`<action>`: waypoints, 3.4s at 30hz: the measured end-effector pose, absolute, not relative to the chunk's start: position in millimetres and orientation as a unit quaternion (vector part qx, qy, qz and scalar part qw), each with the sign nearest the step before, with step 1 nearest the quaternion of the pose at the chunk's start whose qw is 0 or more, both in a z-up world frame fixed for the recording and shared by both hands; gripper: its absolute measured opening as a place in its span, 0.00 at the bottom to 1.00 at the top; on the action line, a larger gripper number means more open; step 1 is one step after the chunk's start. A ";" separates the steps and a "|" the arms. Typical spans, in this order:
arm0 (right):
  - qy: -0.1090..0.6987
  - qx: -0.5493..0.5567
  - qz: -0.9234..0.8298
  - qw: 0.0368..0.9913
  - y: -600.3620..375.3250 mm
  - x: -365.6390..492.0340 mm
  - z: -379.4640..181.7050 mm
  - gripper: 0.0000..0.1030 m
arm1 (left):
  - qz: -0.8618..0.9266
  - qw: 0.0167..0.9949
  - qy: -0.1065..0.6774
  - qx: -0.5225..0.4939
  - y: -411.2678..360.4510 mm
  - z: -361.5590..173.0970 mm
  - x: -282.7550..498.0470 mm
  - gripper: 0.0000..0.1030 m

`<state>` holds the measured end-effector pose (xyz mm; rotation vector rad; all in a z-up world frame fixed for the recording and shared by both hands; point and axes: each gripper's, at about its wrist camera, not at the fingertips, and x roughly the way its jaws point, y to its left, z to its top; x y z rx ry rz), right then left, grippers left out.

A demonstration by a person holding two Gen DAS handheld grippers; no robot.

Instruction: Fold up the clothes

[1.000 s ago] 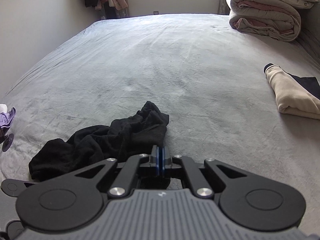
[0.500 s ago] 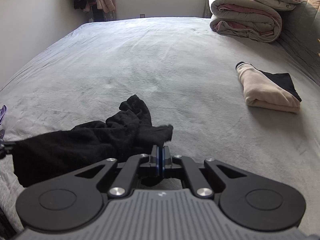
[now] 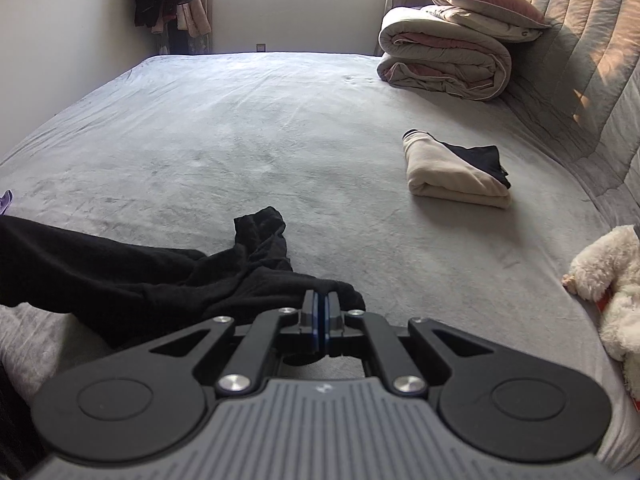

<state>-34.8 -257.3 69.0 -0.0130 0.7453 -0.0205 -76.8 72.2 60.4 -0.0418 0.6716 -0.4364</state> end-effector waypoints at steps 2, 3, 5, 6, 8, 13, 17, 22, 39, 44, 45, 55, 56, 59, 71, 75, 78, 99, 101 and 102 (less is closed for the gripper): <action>0.359 -0.008 -0.018 0.933 -263.2 -44.4 72.9 0.02 | -0.205 0.923 0.326 -0.021 77.2 64.9 -83.4 0.02; 0.354 -0.007 -0.019 0.935 -264.5 -43.7 77.3 0.02 | -0.201 0.923 0.328 -0.022 80.0 65.5 -85.8 0.02; 0.344 -0.006 -0.019 0.939 -266.1 -39.5 87.3 0.02 | -0.194 0.922 0.334 -0.024 85.4 64.8 -90.3 0.02; 0.338 -0.005 -0.019 0.941 -266.9 -37.4 92.4 0.02 | -0.194 0.920 0.339 -0.026 87.3 63.4 -92.5 0.02; 0.327 -0.003 -0.019 0.945 -268.5 -33.2 102.4 0.02 | -0.201 0.914 0.350 -0.030 89.0 60.3 -98.3 0.02; 0.300 0.001 -0.019 0.954 -272.6 -22.6 127.5 0.02 | -0.230 0.899 0.371 -0.032 87.6 50.8 -114.7 0.03; 0.279 -0.013 -0.006 0.960 -261.3 -9.5 148.3 0.03 | -0.245 0.887 0.391 -0.027 83.4 40.1 -122.1 0.03; 0.267 -0.030 0.025 0.963 -238.4 5.9 162.0 0.03 | -0.266 0.865 0.425 -0.017 76.4 21.9 -121.9 0.03; 0.277 -0.054 0.128 0.951 -160.1 52.7 171.6 0.03 | -0.284 0.859 0.423 -0.048 35.8 16.3 -65.8 0.51; 0.282 -0.057 0.147 0.946 -143.6 70.5 172.9 0.03 | -0.303 0.861 0.406 -0.052 2.4 16.9 -45.6 0.57; 0.284 -0.055 0.150 0.945 -141.3 74.3 173.1 0.03 | -0.305 0.862 0.402 -0.047 -4.7 15.9 -42.1 0.57; 0.294 -0.053 0.165 0.940 -130.2 95.7 166.9 0.03 | -0.243 0.892 0.381 -0.008 -35.3 -7.9 0.3 0.07; 0.297 -0.053 0.166 0.939 -129.8 98.4 164.5 0.03 | -0.239 0.893 0.381 -0.021 -29.1 -8.0 3.5 0.04; 0.305 -0.053 0.166 0.936 -127.7 108.0 154.8 0.03 | -0.218 0.898 0.379 -0.055 -4.9 -7.7 11.1 0.03; 0.373 0.001 0.192 0.908 -113.6 158.4 89.3 0.10 | -0.136 0.869 0.448 -0.159 94.2 -45.7 48.1 0.03; 0.398 0.013 0.185 0.899 -119.1 166.6 68.8 0.13 | -0.116 0.861 0.471 -0.157 112.0 -60.2 53.9 0.03; 0.416 0.013 0.175 0.892 -126.8 168.2 53.4 0.39 | -0.115 0.854 0.483 -0.157 118.3 -64.8 58.5 0.05; 0.480 0.006 0.156 0.864 -155.1 156.1 -18.5 0.55 | -0.217 0.857 0.448 -0.136 35.4 -38.5 90.8 0.33; 0.483 0.004 0.159 0.861 -151.6 157.0 -23.4 0.53 | -0.220 0.855 0.451 -0.128 24.8 -41.2 95.8 0.35; 0.485 0.003 0.161 0.859 -150.0 157.7 -25.9 0.52 | -0.220 0.855 0.454 -0.124 20.0 -42.9 98.4 0.35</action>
